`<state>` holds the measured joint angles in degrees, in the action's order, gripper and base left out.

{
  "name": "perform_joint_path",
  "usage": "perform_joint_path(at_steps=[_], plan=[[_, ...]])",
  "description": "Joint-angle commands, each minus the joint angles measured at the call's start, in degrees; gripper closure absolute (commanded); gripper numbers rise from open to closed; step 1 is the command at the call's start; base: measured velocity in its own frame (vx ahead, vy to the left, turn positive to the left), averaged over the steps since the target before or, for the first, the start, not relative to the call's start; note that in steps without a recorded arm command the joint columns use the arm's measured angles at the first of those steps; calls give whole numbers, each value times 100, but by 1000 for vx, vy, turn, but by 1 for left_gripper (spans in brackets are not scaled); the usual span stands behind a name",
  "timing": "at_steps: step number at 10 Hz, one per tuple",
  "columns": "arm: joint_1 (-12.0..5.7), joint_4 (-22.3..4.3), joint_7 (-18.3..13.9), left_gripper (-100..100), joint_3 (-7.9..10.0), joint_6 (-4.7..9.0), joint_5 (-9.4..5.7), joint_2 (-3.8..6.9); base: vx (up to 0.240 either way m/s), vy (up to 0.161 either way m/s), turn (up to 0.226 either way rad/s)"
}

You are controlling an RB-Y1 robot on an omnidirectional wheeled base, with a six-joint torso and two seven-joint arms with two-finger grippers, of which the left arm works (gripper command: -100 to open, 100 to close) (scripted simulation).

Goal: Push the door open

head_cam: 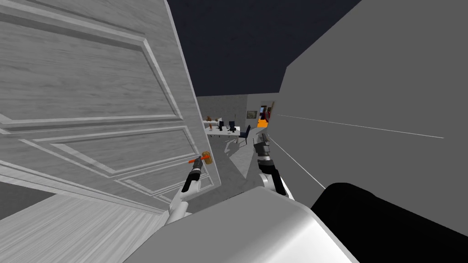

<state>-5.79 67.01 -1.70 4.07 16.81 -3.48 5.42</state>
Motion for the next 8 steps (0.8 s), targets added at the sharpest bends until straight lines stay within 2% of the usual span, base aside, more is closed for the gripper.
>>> perform_joint_path(at_steps=[1, 5, 6, 7, 8], plan=[[-61, -23, 43, 100, 174, -4, -11, 17, 150, -98, 85], [-120, -116, 92, 100, 406, 2, -32, -10, 167, -117, 67], [-60, -57, 60, 100, 352, -50, -35, 7, 72, -43, 34], [-69, -64, 80, 100, 464, -38, -52, 28, 115, -22, 46], [-70, -70, 87, 100, 503, -36, -57, 33, 181, -39, 51]])
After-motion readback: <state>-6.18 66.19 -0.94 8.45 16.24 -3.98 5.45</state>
